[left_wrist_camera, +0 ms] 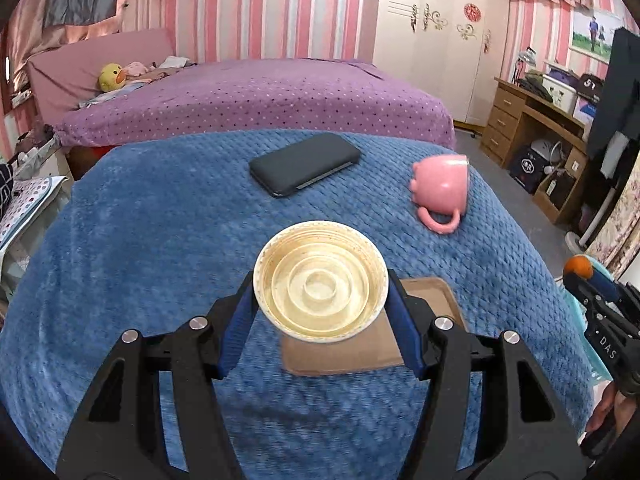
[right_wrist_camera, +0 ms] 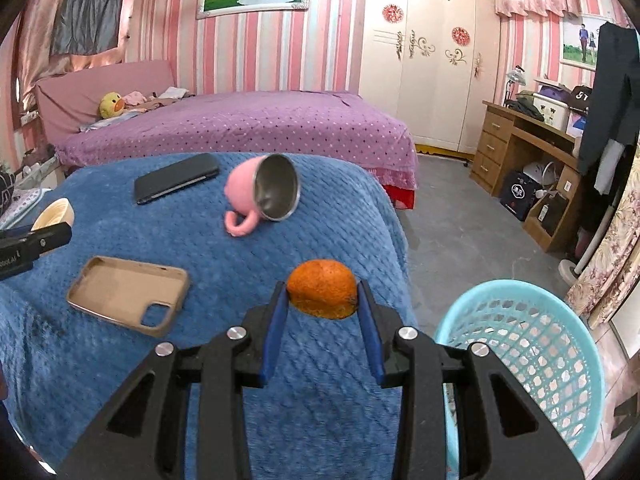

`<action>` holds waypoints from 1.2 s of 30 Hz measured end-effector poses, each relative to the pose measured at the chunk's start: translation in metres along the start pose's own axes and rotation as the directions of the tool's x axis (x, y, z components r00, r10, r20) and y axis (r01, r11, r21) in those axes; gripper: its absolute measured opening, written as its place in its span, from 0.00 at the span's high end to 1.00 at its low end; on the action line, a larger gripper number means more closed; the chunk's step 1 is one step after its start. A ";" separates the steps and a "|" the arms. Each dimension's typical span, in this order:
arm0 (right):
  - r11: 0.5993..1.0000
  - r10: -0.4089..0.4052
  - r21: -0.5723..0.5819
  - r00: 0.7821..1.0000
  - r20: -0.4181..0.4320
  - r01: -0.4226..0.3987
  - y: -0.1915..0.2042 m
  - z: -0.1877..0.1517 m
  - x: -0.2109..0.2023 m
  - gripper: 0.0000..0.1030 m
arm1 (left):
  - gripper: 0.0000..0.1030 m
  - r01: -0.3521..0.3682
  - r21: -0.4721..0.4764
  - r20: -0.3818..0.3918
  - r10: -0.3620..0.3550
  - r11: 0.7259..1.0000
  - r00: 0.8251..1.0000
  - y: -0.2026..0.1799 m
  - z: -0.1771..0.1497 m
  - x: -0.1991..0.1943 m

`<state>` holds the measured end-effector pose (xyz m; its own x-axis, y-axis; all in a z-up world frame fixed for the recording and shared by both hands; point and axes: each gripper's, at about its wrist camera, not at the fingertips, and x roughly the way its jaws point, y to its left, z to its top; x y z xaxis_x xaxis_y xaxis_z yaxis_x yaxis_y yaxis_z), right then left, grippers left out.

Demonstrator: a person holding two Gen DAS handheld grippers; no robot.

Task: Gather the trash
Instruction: 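Carry the tangerine and white lid over the blue basket with both grippers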

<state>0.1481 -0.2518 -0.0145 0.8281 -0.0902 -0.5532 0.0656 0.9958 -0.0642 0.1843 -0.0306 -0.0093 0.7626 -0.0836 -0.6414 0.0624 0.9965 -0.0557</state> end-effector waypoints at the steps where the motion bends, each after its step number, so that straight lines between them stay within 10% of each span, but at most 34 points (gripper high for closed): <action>1: 1.000 -0.002 -0.002 1.000 0.000 0.002 -0.003 -0.001 0.000 0.66 | 0.41 0.005 0.003 -0.008 -0.005 1.000 1.000 -0.006 -0.002 0.003; 23: 0.993 -0.104 0.061 0.995 0.006 0.103 -0.123 -0.020 -0.015 0.66 | 0.41 0.060 0.124 0.020 -0.063 0.990 0.998 -0.114 -0.025 0.003; 36: 0.971 -0.201 0.128 0.979 -0.029 0.203 -0.205 -0.049 -0.019 0.66 | 0.41 0.269 0.231 0.052 -0.288 0.935 0.956 -0.244 -0.042 -0.010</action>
<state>0.0913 -0.4553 -0.0315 0.7817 -0.2890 -0.5527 0.3031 0.9505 -0.0683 0.1348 -0.2732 -0.0213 0.7447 -0.3669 -0.5575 0.4124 0.9098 -0.0479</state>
